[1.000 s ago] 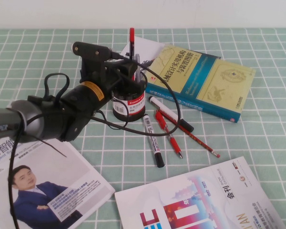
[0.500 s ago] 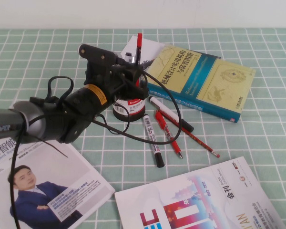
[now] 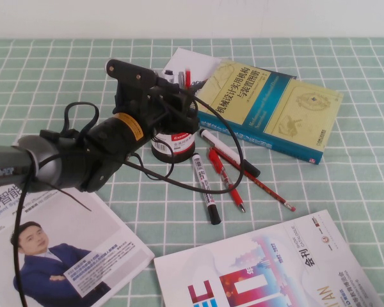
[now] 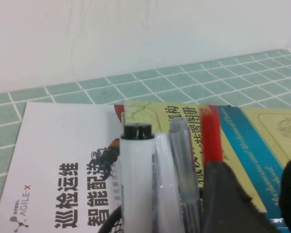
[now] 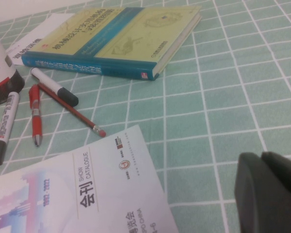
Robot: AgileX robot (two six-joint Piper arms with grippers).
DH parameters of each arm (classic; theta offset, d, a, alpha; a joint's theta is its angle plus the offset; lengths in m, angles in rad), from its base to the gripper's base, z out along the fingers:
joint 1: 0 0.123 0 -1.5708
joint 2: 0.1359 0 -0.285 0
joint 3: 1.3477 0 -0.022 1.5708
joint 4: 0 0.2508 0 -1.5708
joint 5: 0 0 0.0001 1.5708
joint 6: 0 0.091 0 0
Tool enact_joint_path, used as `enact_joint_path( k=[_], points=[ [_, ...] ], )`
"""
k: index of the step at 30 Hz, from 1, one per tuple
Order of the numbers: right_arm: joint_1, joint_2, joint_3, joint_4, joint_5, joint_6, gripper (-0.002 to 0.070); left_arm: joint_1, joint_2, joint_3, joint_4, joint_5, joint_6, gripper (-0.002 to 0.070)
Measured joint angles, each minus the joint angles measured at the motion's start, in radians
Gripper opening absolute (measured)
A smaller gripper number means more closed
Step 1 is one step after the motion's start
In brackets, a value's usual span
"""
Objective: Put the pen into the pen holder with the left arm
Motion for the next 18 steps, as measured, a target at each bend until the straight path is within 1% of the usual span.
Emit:
enact_joint_path(
  k=[4, 7, 8, 9, 11, 13, 15, 18],
  points=[
    [0.000, 0.000, 0.000, 0.000, 0.000, 0.000, -0.0020, 0.000, -0.012, 0.000, -0.002, 0.023, 0.000, 0.0258],
    [0.000, 0.000, 0.000, 0.000, 0.000, 0.000, -0.0020, 0.000, -0.058, 0.000, 0.000, 0.076, 0.002, 0.0252],
    [0.000, 0.000, 0.000, 0.000, 0.000, 0.000, -0.0020, 0.000, -0.083, 0.000, 0.007, 0.095, 0.002, 0.0237],
    [0.000, 0.000, 0.000, 0.000, 0.000, 0.000, -0.0020, 0.000, -0.113, 0.000, 0.024, 0.123, 0.002, 0.0208],
    [0.000, 0.000, 0.000, 0.000, 0.000, 0.000, -0.0020, 0.000, -0.183, 0.005, 0.071, 0.181, -0.012, 0.0113],
    [0.000, 0.000, 0.000, 0.000, 0.000, 0.000, -0.0020, 0.000, -0.256, 0.022, 0.115, 0.220, -0.038, 0.0051],
    [0.000, 0.000, 0.000, 0.000, 0.000, 0.000, -0.0020, 0.000, -0.333, 0.059, 0.154, 0.235, -0.068, 0.0023],
    [0.000, 0.000, 0.000, 0.000, 0.000, 0.000, -0.0020, 0.000, -0.454, 0.137, 0.189, 0.239, -0.117, 0.0006]
  ],
)
